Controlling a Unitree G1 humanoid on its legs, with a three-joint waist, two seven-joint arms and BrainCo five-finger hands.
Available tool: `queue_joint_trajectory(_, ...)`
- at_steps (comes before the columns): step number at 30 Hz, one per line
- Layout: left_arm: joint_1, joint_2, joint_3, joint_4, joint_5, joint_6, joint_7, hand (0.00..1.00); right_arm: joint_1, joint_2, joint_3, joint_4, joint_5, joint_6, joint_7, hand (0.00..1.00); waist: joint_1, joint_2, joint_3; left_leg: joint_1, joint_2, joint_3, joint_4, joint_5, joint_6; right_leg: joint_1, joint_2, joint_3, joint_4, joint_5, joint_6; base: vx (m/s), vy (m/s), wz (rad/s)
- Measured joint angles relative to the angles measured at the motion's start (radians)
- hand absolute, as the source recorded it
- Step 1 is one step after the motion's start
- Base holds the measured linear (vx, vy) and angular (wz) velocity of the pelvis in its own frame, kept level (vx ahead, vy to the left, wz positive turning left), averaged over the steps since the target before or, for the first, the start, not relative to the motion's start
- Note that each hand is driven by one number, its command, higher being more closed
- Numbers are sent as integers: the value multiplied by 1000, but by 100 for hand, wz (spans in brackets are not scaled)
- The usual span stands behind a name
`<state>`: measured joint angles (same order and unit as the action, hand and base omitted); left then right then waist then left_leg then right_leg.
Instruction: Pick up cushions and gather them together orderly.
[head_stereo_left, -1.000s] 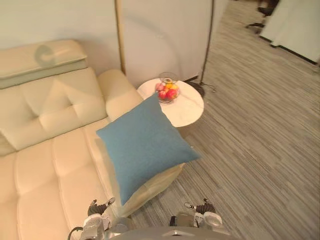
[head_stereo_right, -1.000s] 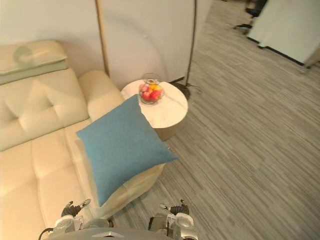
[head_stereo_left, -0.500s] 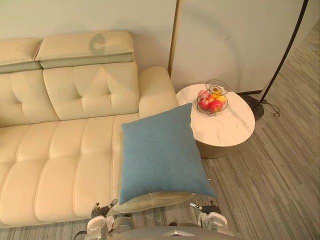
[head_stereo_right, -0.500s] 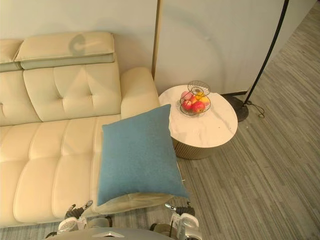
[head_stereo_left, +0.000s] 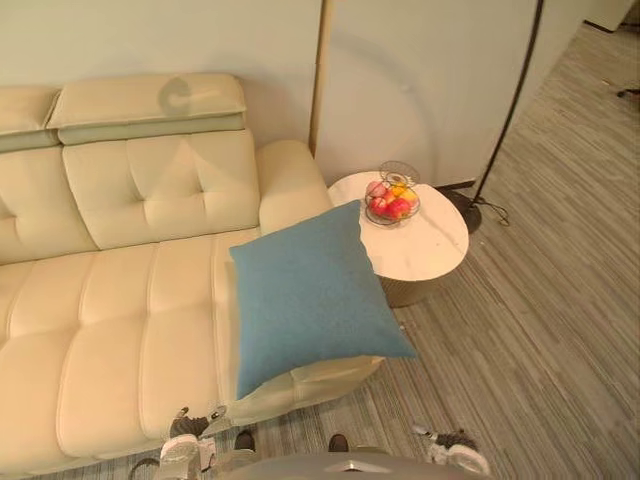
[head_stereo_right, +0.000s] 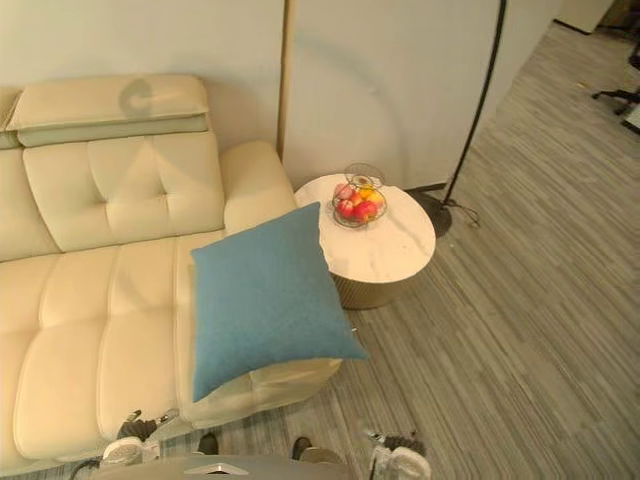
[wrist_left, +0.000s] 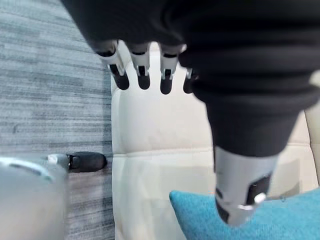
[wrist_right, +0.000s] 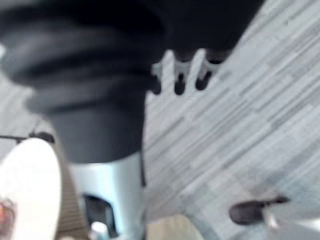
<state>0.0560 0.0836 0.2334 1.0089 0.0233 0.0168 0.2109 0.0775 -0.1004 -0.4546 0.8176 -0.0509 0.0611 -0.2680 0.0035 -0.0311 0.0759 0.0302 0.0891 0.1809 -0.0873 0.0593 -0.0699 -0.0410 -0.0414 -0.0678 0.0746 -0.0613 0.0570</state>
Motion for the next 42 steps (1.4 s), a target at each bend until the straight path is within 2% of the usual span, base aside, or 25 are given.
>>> queue_joint_trajectory(2,4,25,-1,-28,0,0,0,0,-1,-50,18,-164,-44,5,-2,0,-3,5,0,-17,0,29,0,0,1,-15,12,63,-34,2,3,-82,46,-37)
queue_joint_trajectory(3,4,30,-1,-34,0,0,0,0,-2,-60,25,-193,-58,3,-1,0,-3,5,0,-20,0,37,0,0,1,-19,11,70,-39,3,6,-62,37,-38)
queue_joint_trajectory(4,5,44,-2,-49,0,0,0,0,-6,-82,38,-261,-83,2,-1,0,-2,1,-1,-30,-5,44,0,0,1,-30,10,91,-48,12,19,-36,27,-22)
queue_joint_trajectory(9,6,65,-36,-78,-2,-1,1,0,-18,-134,114,-394,-139,-6,9,0,-2,-8,-1,-32,-28,55,0,-2,9,-33,-4,116,-58,15,24,12,44,-8)
queue_joint_trajectory(12,-3,67,-71,-141,-20,-7,0,0,-70,-160,187,-457,-148,-21,43,0,-1,-11,-2,-71,-41,54,1,-1,15,-72,-15,119,-55,20,31,46,41,3)
queue_joint_trajectory(14,-28,73,-96,-163,-23,-14,0,0,-127,-190,247,-470,-149,-37,51,0,2,-20,4,-97,-54,50,1,13,35,-101,-26,118,-52,60,38,96,34,15)
queue_joint_trajectory(15,-46,77,-105,-177,-24,-19,0,0,-154,-199,266,-488,-149,-38,57,0,3,-29,20,-104,-64,41,6,19,36,-104,-33,122,-52,104,38,107,35,30)
queue_joint_trajectory(18,-99,76,-135,-202,-41,-25,0,0,-251,-247,343,-502,-149,-55,88,0,19,-37,42,-158,-60,36,24,29,50,-143,-33,116,-53,126,36,85,24,16)
queue_joint_trajectory(20,-168,75,-157,-210,-42,-26,0,0,-335,-274,385,-536,-150,-67,96,0,24,-39,96,-213,-52,21,103,-3,54,-156,-38,114,-53,140,37,68,34,15)
queue_joint_trajectory(22,-201,71,-177,-212,-43,-26,0,0,-371,-279,406,-536,-150,-68,96,0,22,-40,102,-253,-44,13,148,-25,54,-172,-36,113,-51,146,37,19,19,9)
queue_joint_trajectory(25,-300,70,-227,-212,-62,-28,3,0,-434,-304,475,-535,-139,-71,96,0,23,-40,148,-330,-28,-4,234,-58,59,-208,-26,112,-46,171,36,-41,19,5)
queue_joint_trajectory(28,-434,69,-280,-210,-78,-28,6,0,-525,-304,515,-496,-101,-67,91,0,16,-39,226,-394,-28,-30,286,-60,62,-251,-27,107,-18,174,35,-110,30,15)
queue_joint_trajectory(33,-608,72,-351,-162,-100,-27,26,0,-683,-305,589,-392,-59,-45,74,0,5,-33,298,-494,-28,-69,345,-57,63,-319,-24,83,13,171,31,-152,-1,18)
queue_joint_trajectory(34,-635,74,-360,-156,-101,-26,28,0,-715,-304,614,-379,-57,-42,67,100,2,-35,308,-514,-26,-72,352,-58,66,-335,-23,82,19,168,27,-226,-36,13)
queue_joint_trajectory(35,-676,79,-375,-143,-101,-25,30,100,-757,-306,638,-365,-56,-35,62,100,-1,-32,324,-538,-24,-74,358,-53,66,-356,-21,82,26,167,25,-206,-38,5)
queue_joint_trajectory(42,-747,112,-414,-133,-140,-18,46,100,-800,-310,681,-368,-56,-37,41,100,-3,-33,344,-570,-14,-68,344,-27,62,-409,-8,87,47,162,4,-96,-44,-3)
